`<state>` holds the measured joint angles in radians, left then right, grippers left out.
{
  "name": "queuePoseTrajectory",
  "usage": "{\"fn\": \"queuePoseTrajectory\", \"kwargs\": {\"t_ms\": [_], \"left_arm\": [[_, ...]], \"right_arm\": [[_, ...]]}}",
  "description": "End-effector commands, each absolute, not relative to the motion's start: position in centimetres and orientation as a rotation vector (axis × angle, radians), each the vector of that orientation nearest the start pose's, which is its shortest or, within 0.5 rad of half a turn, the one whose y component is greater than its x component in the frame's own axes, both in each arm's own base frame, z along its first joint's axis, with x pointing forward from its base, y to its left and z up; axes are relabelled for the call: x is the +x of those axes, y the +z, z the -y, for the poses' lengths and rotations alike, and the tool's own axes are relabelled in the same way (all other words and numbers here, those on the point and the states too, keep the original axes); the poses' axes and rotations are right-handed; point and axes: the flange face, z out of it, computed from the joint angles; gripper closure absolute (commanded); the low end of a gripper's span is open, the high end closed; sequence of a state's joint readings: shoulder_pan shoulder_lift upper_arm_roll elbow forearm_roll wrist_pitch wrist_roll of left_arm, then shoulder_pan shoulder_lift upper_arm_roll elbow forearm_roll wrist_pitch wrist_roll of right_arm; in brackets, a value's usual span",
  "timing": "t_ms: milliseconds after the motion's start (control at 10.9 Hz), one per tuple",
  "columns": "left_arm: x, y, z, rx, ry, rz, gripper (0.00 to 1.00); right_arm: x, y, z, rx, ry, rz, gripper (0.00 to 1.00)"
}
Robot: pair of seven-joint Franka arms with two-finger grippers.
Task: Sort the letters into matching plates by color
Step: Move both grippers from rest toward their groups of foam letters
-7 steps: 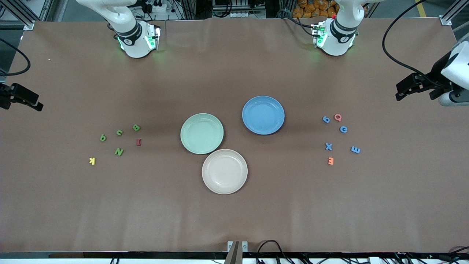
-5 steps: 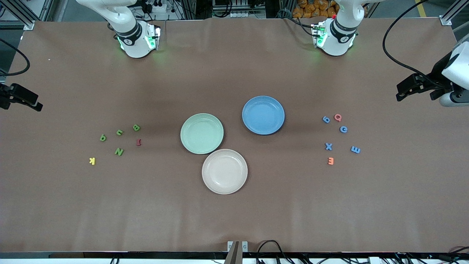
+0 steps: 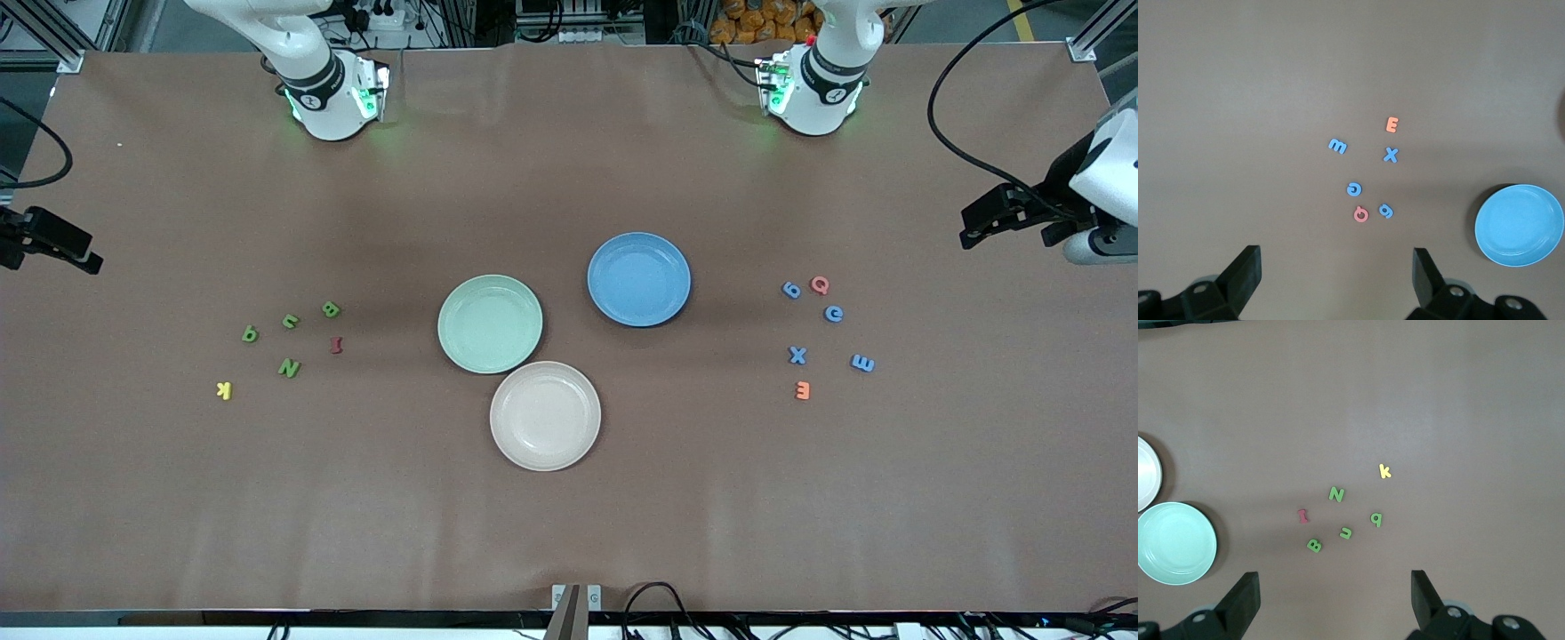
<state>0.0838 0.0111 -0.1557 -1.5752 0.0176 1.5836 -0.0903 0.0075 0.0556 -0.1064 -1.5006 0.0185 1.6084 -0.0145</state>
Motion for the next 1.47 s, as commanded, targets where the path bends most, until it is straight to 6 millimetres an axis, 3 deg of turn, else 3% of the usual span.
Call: {"fn": "queuePoseTrajectory", "kwargs": {"t_ms": [0, 275, 459, 642, 917, 1376], "left_arm": [[56.7, 59.5, 3.0, -3.140, 0.026, 0.002, 0.00], [56.9, 55.8, 2.9, -3.137, -0.008, -0.007, 0.00], [57.0, 54.9, 2.8, -3.138, -0.017, -0.086, 0.00], [57.0, 52.4, 2.6, -3.130, -0.036, -0.202, 0.00], [56.8, 48.9, 2.1, -3.124, -0.072, -0.244, 0.00], [55.6, 43.2, 2.4, -3.091, -0.108, -0.289, 0.00]], "right_arm": [[57.5, 63.3, 5.5, -3.137, -0.097, -0.151, 0.00], [57.5, 63.0, 5.5, -3.137, -0.090, -0.149, 0.00], [57.7, 62.8, 5.4, -3.131, -0.088, -0.151, 0.00], [57.8, 62.7, 5.5, -3.130, -0.093, -0.151, 0.00], [58.1, 62.2, 5.5, -3.129, -0.081, -0.156, 0.00], [59.6, 58.9, 5.2, -3.131, -0.028, -0.169, 0.00]]}}
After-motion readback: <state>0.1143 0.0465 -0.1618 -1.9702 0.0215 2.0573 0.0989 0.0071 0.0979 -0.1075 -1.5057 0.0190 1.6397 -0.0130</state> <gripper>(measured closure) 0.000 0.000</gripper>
